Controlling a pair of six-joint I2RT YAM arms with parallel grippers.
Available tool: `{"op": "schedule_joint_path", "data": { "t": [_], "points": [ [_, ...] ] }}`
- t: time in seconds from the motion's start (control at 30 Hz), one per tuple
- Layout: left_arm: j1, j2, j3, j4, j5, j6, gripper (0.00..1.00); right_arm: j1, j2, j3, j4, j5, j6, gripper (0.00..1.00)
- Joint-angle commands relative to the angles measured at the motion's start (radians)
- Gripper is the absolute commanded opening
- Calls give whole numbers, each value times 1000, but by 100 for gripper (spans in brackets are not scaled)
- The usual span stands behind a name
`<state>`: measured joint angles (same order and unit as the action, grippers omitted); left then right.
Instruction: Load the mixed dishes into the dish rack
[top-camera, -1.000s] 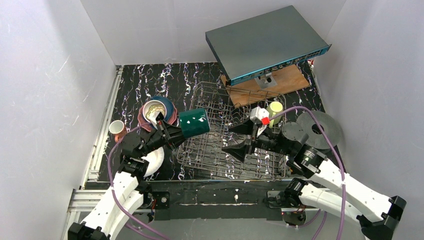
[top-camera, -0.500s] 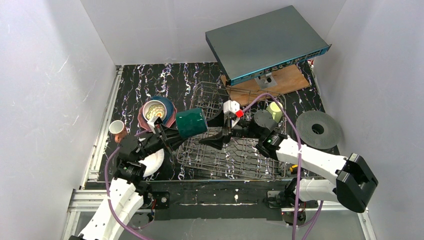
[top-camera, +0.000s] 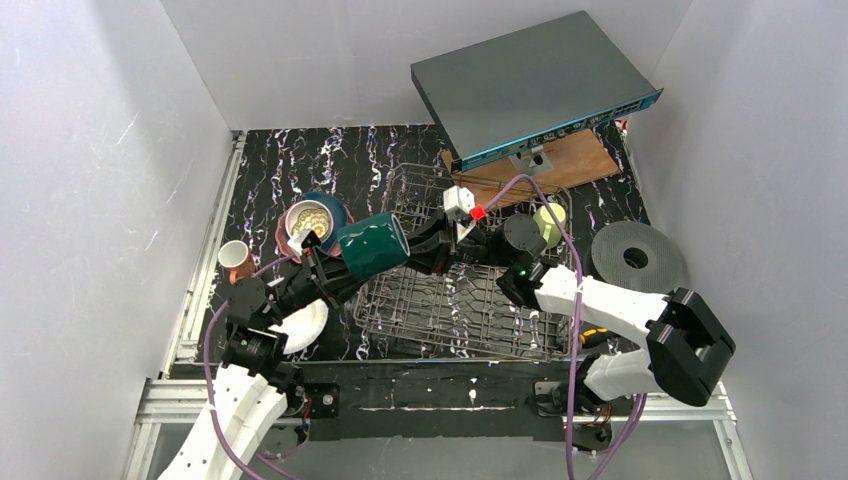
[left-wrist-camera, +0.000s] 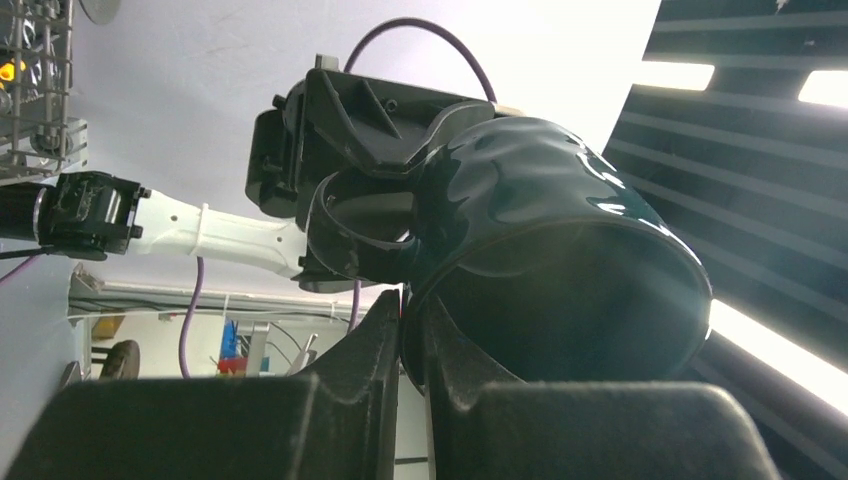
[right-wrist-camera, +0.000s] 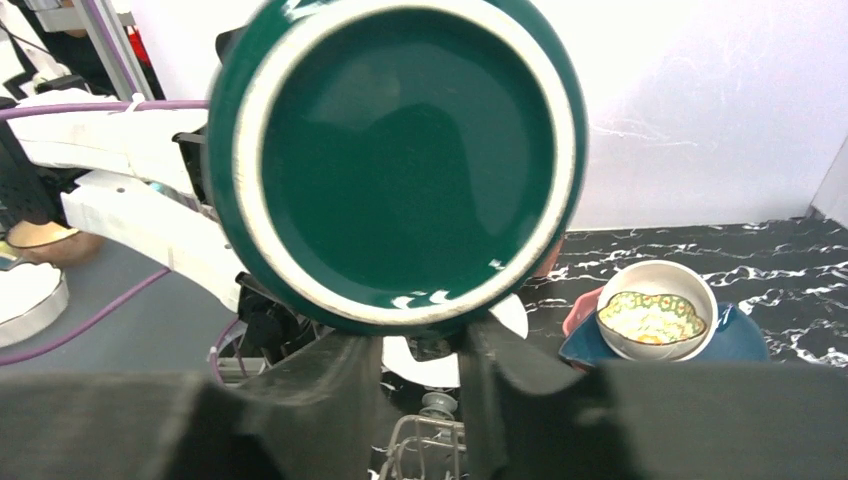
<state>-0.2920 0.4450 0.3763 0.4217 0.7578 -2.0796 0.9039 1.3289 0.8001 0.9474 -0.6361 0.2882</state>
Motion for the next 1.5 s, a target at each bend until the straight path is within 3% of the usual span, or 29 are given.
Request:
{"op": "schedule_joint_path", "data": {
  "t": [0.0,0.03,0.17,0.2,0.33,0.4,0.5,0.77,0.93,1.03,1.17,1.47],
  "points": [
    [-7,-21,36,24,-9,-3,0,29,-5,74,90,-22,55,14],
    [-6,-23,38,15,-9,5,0,29,-7,73,93,-23,58,2],
    [-6,-40,89,-151,-2,110,0,30,-29,45,117,31,104,1],
    [-6,-51,103,-231,-7,141,5,30,-45,31,120,62,115,1],
    [-7,-80,149,-478,-35,273,65,29,-140,-47,79,204,137,1],
    [-6,-85,169,-594,-51,344,82,29,-219,-73,-10,281,125,1],
    [-7,-87,205,-764,-90,445,97,26,-353,-128,-177,407,76,1],
    [-6,-23,264,-900,-105,617,98,1,-590,-100,-1035,927,1,1],
    [-7,47,288,-910,-114,673,98,-2,-640,-135,-1246,1220,82,1],
    [-7,88,305,-892,-102,688,98,-2,-635,-140,-1273,1354,149,1],
    [-6,92,317,-895,-93,678,98,-23,-569,-152,-1179,1479,142,1],
    [-6,-34,304,-995,-130,665,98,-185,-277,-129,-897,1402,96,1]
  ]
}}
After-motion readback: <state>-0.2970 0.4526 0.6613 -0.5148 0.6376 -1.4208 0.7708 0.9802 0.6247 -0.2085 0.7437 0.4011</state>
